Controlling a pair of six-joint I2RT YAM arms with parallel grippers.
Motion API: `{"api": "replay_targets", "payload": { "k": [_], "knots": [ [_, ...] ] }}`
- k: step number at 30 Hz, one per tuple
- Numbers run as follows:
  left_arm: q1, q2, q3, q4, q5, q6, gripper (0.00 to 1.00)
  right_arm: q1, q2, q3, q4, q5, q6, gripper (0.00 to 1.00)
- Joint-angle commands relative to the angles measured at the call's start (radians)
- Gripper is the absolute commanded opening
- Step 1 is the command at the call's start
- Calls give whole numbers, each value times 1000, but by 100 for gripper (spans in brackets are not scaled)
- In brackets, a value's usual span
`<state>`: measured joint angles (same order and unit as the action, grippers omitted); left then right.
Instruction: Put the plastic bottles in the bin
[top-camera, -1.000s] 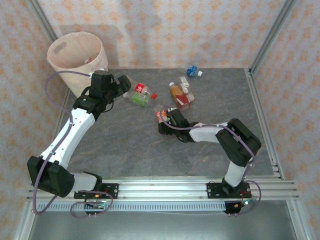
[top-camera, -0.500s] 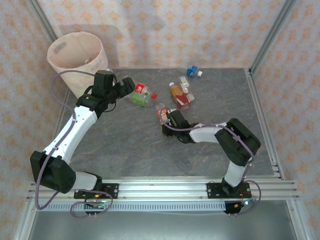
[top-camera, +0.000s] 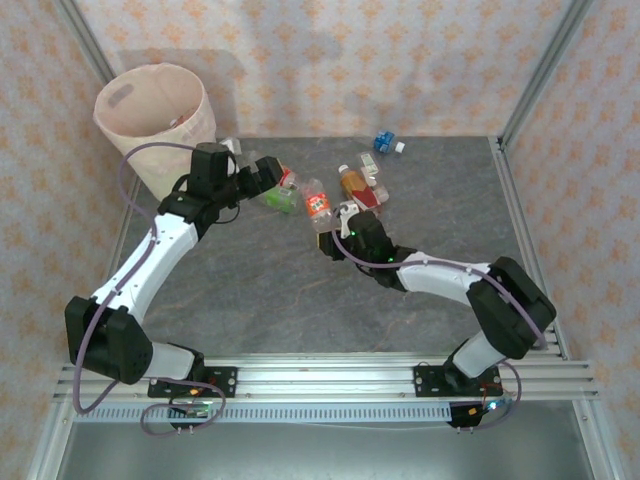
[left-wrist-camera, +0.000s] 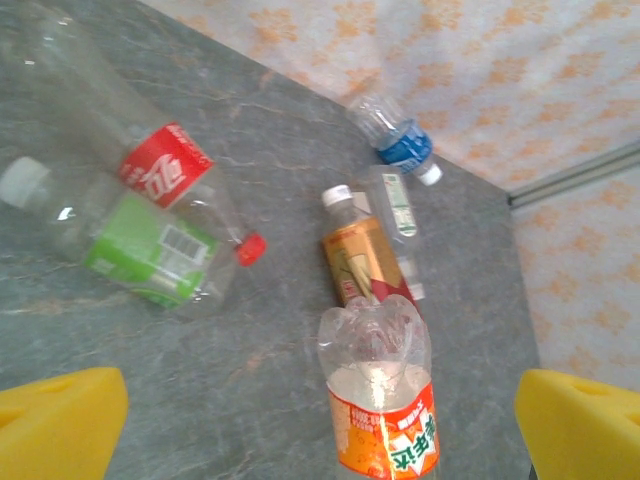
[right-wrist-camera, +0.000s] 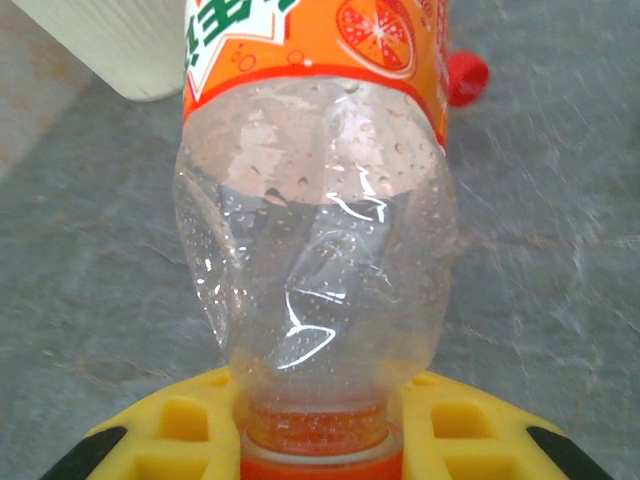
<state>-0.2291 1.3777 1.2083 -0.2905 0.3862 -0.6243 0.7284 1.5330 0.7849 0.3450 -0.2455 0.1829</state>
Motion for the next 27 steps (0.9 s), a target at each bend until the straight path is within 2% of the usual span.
{"api": "replay_targets", "payload": {
  "k": [1,6,14,17,23,27],
  "knots": [
    [-13,21,-18,92,93,-14,100,3,-37,-4,102,-81,-11,0],
    [-59,93,7,131,182,-29,100,3,-30,19,189,-158,52,0],
    [-132,157,24,167,206,5,100,3,-20,29,287,-193,128,0],
    [-141,167,-1,282,277,-32,100,3,-13,39,306,-227,149,0],
    [-142,168,-21,356,293,-66,86,3,-18,27,331,-228,159,1],
    [-142,178,-14,363,304,-77,71,3,-27,21,340,-244,156,3]
  ]
}}
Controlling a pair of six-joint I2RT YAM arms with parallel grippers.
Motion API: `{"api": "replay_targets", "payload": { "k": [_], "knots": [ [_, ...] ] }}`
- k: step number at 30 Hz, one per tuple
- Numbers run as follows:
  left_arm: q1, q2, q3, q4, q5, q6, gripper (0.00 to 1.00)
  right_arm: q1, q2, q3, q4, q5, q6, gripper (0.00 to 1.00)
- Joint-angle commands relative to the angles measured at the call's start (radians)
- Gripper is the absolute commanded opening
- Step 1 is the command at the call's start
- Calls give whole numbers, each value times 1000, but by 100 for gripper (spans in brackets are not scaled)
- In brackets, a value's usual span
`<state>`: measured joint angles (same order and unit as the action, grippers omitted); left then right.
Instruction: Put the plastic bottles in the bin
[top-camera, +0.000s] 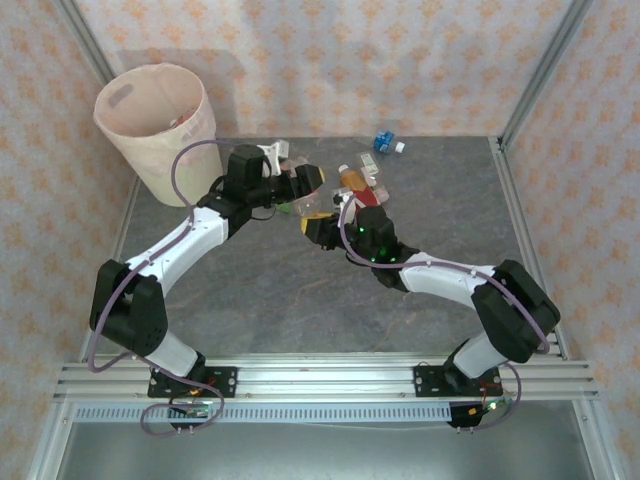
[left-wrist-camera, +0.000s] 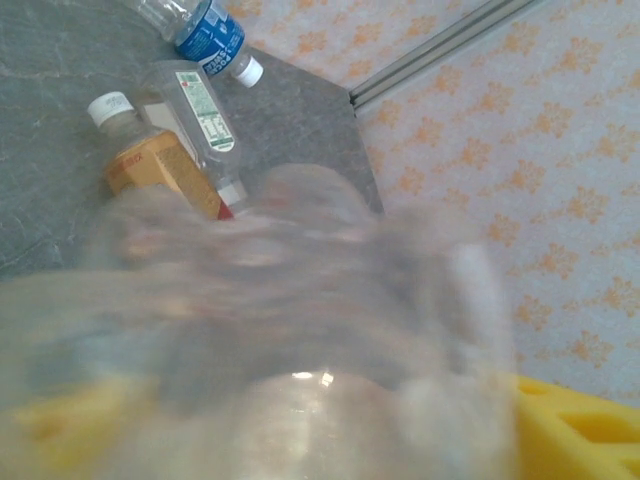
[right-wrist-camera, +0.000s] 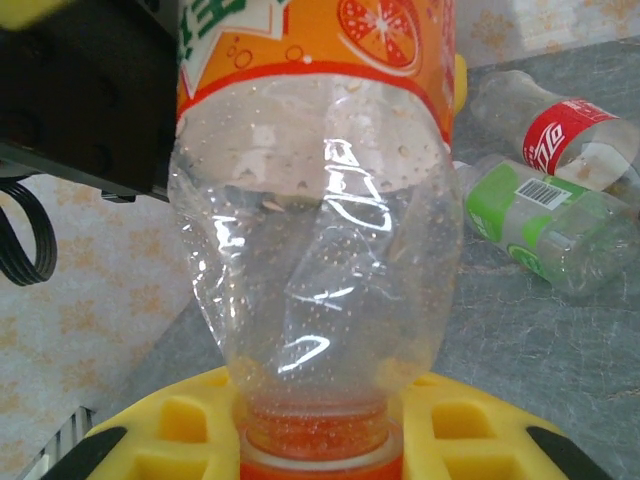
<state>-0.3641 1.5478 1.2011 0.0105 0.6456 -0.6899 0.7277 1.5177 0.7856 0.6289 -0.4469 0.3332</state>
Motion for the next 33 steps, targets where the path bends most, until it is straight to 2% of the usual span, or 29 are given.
{"api": "replay_targets", "payload": {
  "k": [1,5,7,11,14,19,22,27,33],
  "knots": [
    [-7,9,-6,64,45,-14,68,4,-14,21,55,-47,4,3],
    [-7,14,0,63,43,-16,62,4,-22,23,52,-61,0,6],
    [-7,14,4,56,34,-14,59,4,-27,24,48,-58,-1,12],
    [-7,6,17,18,-13,3,54,4,-50,25,-9,-35,-12,46],
    [-6,9,39,-7,-24,18,51,4,-80,35,-103,17,-48,67],
    [-3,17,79,-51,-59,40,50,3,-152,20,-194,63,-126,84],
    [2,10,110,-90,-98,62,49,3,-204,7,-254,115,-177,98],
    [7,-15,184,-203,-234,120,45,3,-288,-26,-304,282,-234,99],
    [11,-89,259,-298,-493,228,45,-2,-329,-67,-287,559,-228,99]
  ]
}}
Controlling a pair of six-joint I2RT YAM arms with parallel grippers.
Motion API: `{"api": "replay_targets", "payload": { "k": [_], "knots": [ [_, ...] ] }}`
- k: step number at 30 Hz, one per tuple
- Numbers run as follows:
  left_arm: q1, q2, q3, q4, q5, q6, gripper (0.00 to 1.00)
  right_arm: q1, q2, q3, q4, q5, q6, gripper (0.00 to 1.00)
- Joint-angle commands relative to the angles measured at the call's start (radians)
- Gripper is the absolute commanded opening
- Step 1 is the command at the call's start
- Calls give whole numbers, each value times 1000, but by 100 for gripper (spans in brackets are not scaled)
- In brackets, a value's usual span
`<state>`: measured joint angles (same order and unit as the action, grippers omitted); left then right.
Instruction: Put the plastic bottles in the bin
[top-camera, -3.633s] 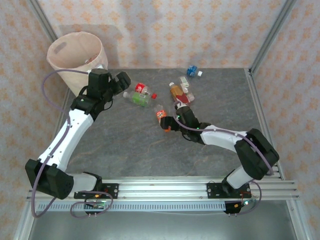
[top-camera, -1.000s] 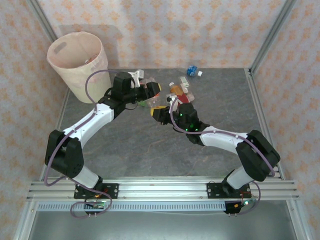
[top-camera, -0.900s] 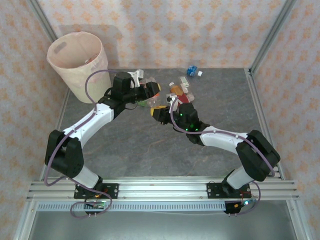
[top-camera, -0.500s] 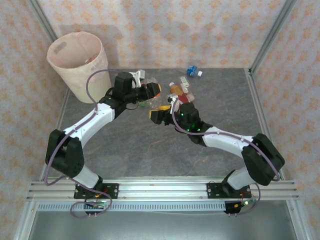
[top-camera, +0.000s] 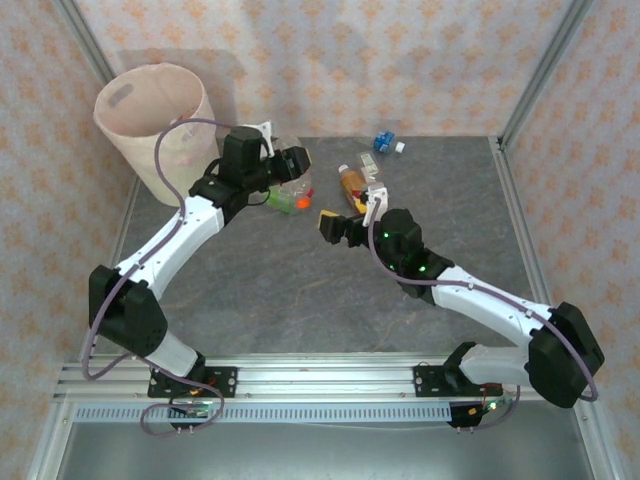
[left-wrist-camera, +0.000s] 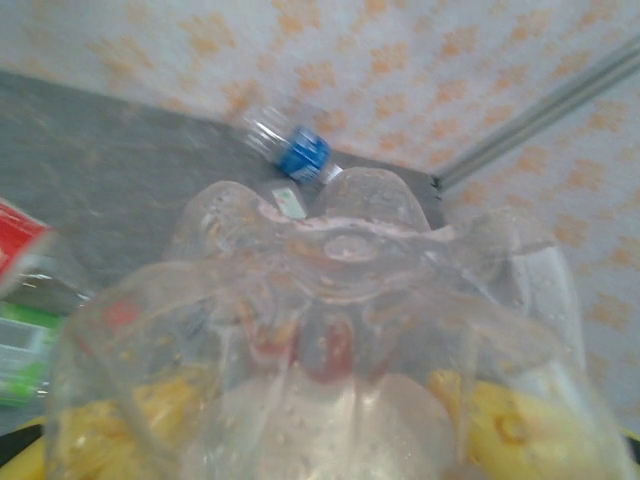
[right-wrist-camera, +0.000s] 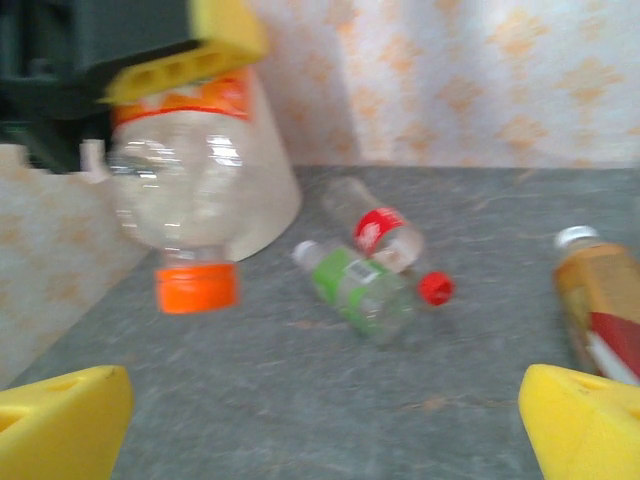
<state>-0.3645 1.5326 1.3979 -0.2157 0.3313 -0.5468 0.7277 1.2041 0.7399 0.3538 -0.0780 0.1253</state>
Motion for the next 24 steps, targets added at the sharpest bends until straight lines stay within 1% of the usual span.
{"api": "replay_targets", "payload": {
  "k": [1,4,7,11,14,19,21,24],
  "knots": [
    [13,-87,72,-83,-243,102,46,-2,-15,-26,-10,237,-14,99],
    [25,-128,78,-72,-413,153,46,-13,-15,-34,-6,330,16,99],
    [63,-150,92,-50,-509,188,46,-28,-15,-40,-11,378,56,99],
    [152,-146,132,-31,-559,205,45,-50,-15,-48,-18,394,105,99],
    [222,-106,185,-1,-613,249,45,-66,-15,-51,-22,390,136,99],
    [333,38,357,-24,-660,321,46,-79,-14,-51,-27,375,167,99],
    [360,94,414,-42,-686,348,46,-80,-15,-50,-34,371,173,99],
    [393,152,459,-14,-712,400,46,-80,-16,-48,-42,367,178,99]
  ]
}}
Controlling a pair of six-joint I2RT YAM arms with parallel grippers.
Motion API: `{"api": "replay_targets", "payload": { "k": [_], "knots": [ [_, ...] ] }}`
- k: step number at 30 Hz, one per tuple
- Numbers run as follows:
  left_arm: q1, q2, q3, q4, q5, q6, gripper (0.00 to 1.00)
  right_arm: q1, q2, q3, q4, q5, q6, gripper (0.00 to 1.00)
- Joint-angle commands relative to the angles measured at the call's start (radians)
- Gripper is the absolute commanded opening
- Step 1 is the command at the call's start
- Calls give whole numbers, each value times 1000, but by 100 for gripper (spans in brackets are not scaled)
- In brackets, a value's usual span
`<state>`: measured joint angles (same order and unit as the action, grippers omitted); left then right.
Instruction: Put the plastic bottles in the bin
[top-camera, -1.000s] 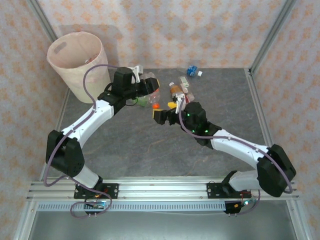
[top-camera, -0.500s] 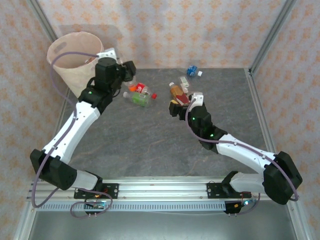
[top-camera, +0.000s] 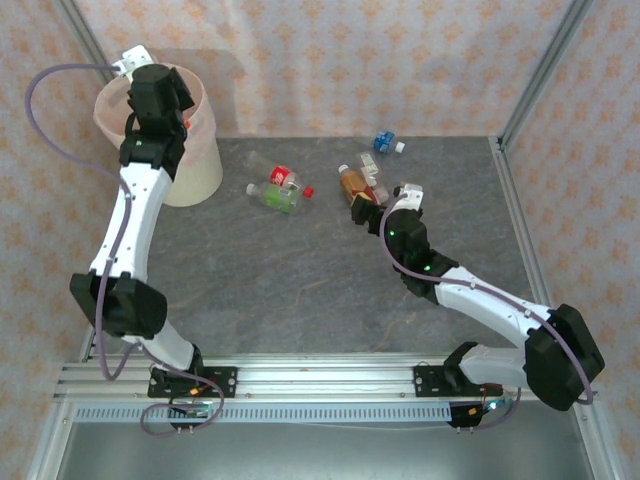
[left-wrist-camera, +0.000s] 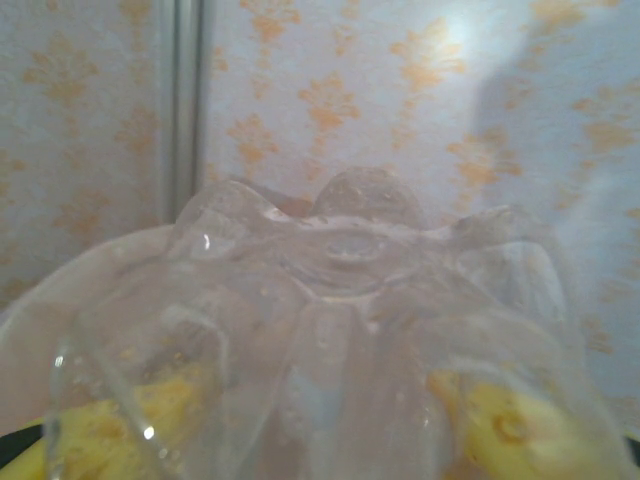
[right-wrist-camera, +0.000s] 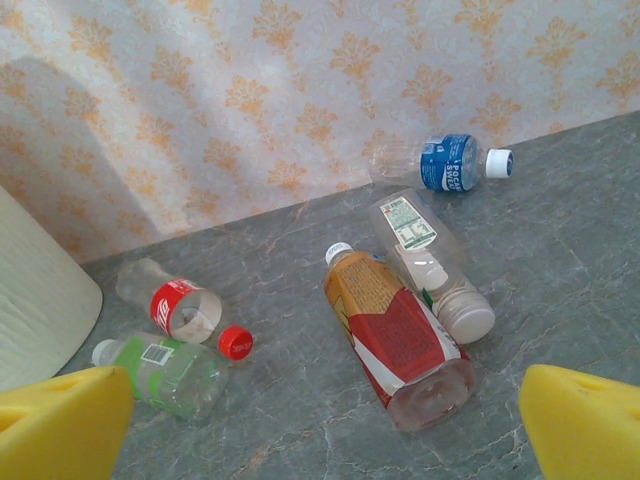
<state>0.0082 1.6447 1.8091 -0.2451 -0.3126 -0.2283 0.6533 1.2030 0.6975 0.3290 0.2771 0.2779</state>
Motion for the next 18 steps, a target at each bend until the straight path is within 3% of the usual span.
{"api": "replay_targets", "payload": {
  "k": [1,10,18],
  "knots": [
    [36,58,68,22,-65,93,47,-6,-14,-5,-21,12,26,99],
    [99,272,339,-74,-64,144,48,-7,-14,-9,-27,11,51,99],
    [99,354,394,-321,94,16,52,-9,-4,-1,-26,12,53,99]
  ]
}}
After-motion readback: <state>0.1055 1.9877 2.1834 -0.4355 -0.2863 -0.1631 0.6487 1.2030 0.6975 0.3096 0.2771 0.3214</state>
